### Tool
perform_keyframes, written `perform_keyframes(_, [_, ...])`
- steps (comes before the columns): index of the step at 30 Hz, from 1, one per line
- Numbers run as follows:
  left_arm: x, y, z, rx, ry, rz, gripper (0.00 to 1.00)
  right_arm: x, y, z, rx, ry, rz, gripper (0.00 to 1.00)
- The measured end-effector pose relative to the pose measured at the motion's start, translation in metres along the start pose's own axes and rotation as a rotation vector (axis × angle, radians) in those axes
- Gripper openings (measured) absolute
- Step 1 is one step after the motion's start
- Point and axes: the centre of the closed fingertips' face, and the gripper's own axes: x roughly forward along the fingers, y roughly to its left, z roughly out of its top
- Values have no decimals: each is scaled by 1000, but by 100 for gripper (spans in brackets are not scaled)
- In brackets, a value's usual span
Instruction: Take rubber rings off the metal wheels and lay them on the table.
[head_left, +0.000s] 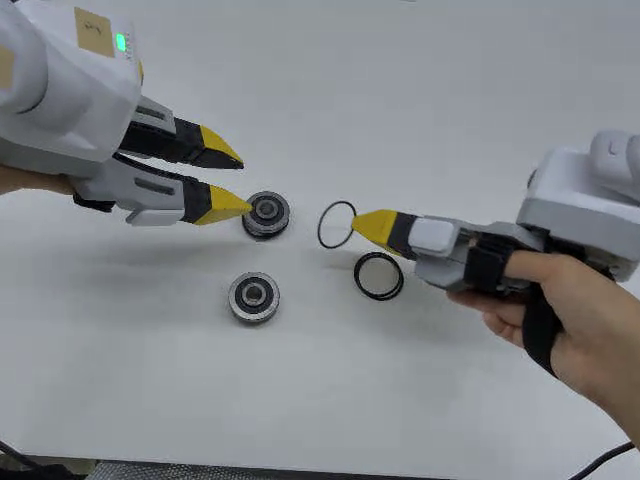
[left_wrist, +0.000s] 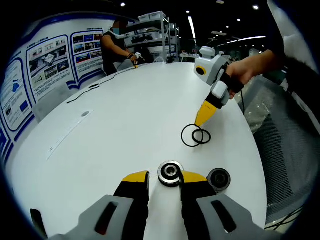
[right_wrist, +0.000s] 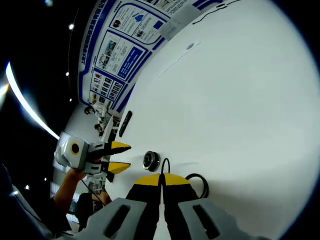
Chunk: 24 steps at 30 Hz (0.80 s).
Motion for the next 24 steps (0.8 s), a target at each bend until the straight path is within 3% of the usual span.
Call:
perform_keyframes(9, [3,-3,-1,9,9,-9,24,-15,-19,-18,29,8,-64,2])
perform_keyframes(16, [5,-5,2,13,2,-19,24,-18,-24,-17,-43,2,-118,7])
perform_keyframes(21, [9,-7,2,17,5,-34,23,-24,-31,-12,-152,7,-157,11])
perform_keyframes(24, [12,-9,0,23,14,-46,23,-26,-33,-7,-154,0,-163,11])
